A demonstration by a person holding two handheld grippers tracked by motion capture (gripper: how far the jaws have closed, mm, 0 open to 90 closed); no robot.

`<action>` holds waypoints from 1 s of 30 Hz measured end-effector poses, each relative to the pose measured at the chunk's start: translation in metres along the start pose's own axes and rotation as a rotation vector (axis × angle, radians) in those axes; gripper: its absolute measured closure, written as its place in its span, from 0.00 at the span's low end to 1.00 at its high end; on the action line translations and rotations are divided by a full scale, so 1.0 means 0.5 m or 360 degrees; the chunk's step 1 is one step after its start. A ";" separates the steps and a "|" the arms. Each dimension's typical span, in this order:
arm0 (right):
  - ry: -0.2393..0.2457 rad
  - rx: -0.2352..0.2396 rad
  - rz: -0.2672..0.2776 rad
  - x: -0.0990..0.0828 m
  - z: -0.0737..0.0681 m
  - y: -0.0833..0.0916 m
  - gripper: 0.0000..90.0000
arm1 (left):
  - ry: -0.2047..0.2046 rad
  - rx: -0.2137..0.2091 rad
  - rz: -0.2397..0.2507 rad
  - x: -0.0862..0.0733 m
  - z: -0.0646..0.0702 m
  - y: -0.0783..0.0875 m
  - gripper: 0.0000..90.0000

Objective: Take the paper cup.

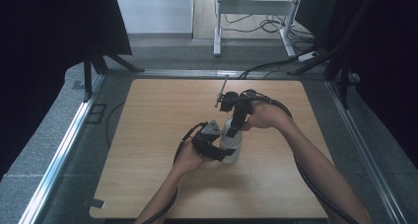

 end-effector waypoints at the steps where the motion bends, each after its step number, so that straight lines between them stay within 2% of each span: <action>1: 0.0011 0.0001 0.0001 0.000 0.001 0.000 0.38 | 0.0006 -0.0001 0.0003 0.000 0.001 0.000 0.24; 13: -0.0030 0.0003 -0.0036 0.001 -0.002 0.006 0.38 | -0.0014 0.0004 -0.0007 0.002 0.003 0.000 0.24; 21: -0.0038 0.0008 -0.0017 0.005 -0.007 0.023 0.39 | -0.0010 0.0006 -0.0016 0.001 0.002 0.000 0.24; 29: -0.0029 0.0025 -0.0022 0.001 0.000 0.012 0.38 | -0.0009 -0.0002 -0.0026 0.002 0.003 0.001 0.22; 30: -0.0029 0.0031 -0.0018 0.001 0.000 0.012 0.38 | 0.0008 -0.0014 -0.0025 0.002 0.002 0.002 0.22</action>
Point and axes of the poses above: each handheld gripper's, and its own axes: y roughly backward along the jaws, x roughly out of its top, z roughly to its right, the point moved 8 cm from there along -y, roughly forward along the jaws, and after that the axes turned 15 degrees about x, right-handed, at the moved point
